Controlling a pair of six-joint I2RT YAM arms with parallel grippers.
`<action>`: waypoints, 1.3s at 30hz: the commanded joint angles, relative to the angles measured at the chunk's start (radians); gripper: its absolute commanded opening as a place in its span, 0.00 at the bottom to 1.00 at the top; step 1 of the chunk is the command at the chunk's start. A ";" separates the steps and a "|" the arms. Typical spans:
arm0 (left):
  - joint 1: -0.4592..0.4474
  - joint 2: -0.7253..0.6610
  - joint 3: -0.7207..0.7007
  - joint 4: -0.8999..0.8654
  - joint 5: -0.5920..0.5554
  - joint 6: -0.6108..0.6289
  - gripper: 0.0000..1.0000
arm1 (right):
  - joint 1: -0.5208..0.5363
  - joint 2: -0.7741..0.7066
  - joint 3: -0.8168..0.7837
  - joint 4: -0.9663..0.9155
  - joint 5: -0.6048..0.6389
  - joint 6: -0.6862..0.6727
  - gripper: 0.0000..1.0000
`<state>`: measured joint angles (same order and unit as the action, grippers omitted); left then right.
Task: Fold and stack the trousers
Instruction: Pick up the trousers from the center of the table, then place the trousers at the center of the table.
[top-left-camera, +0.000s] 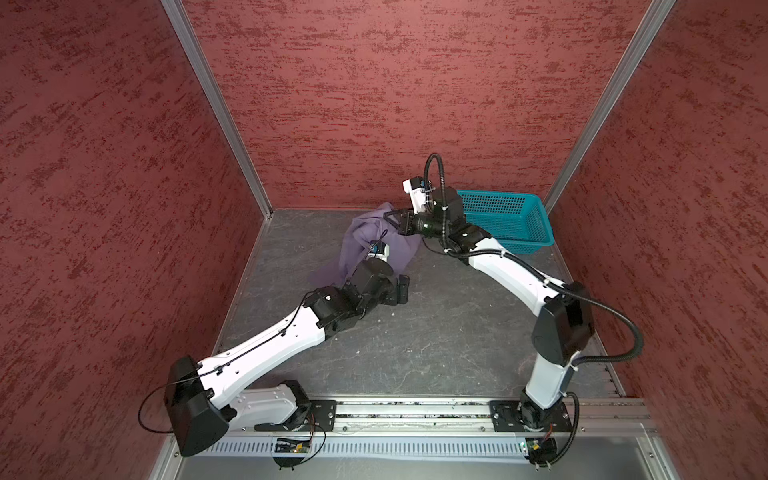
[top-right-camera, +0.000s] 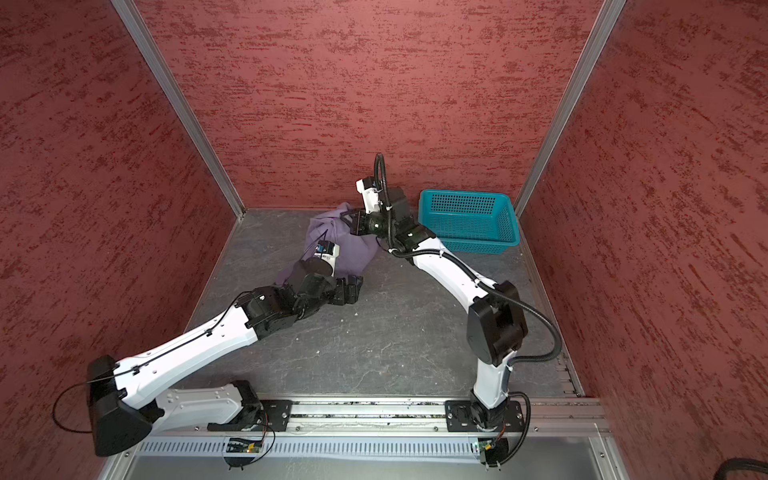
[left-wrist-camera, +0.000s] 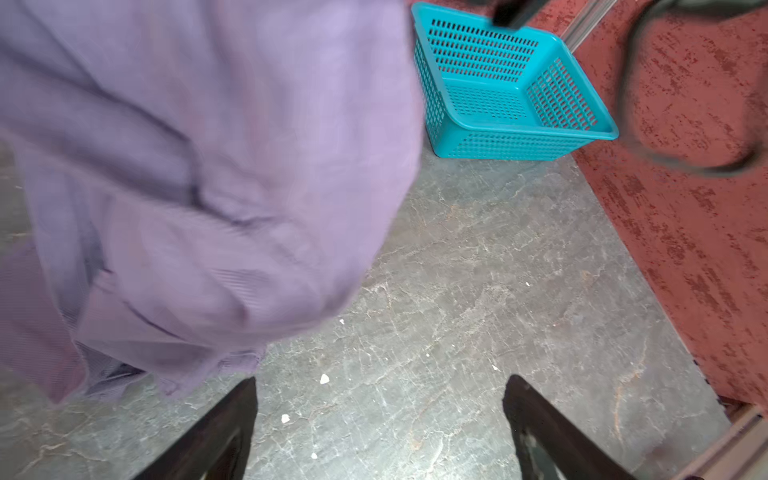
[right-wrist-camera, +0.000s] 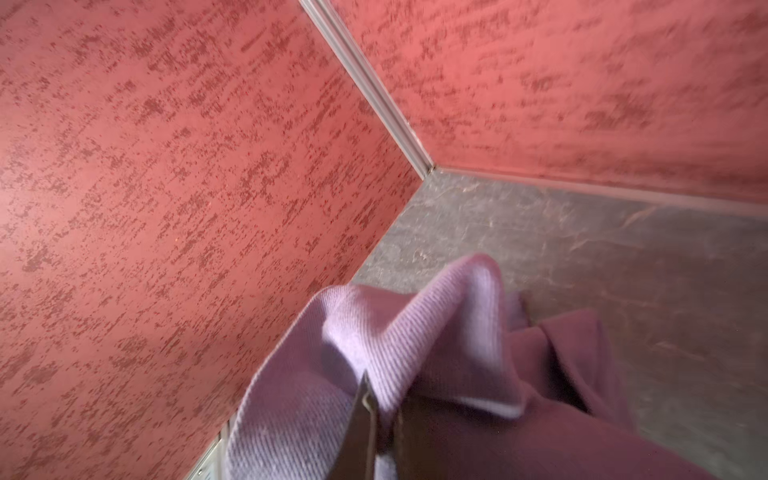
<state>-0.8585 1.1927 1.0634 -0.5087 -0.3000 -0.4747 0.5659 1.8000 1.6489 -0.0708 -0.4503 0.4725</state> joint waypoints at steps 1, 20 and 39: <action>-0.002 -0.045 0.064 0.009 -0.062 0.038 0.95 | 0.001 -0.153 0.074 -0.068 0.118 -0.110 0.00; 0.196 -0.252 0.029 0.013 0.010 -0.036 0.99 | 0.007 -0.277 0.185 0.015 0.115 0.116 0.00; 0.187 -0.104 0.039 -0.094 0.210 -0.021 0.98 | -0.049 -0.044 0.085 -0.323 0.314 0.001 0.61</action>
<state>-0.6403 0.9970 1.0657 -0.5758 -0.1967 -0.5491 0.5755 1.9583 1.8637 -0.4603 -0.2512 0.5182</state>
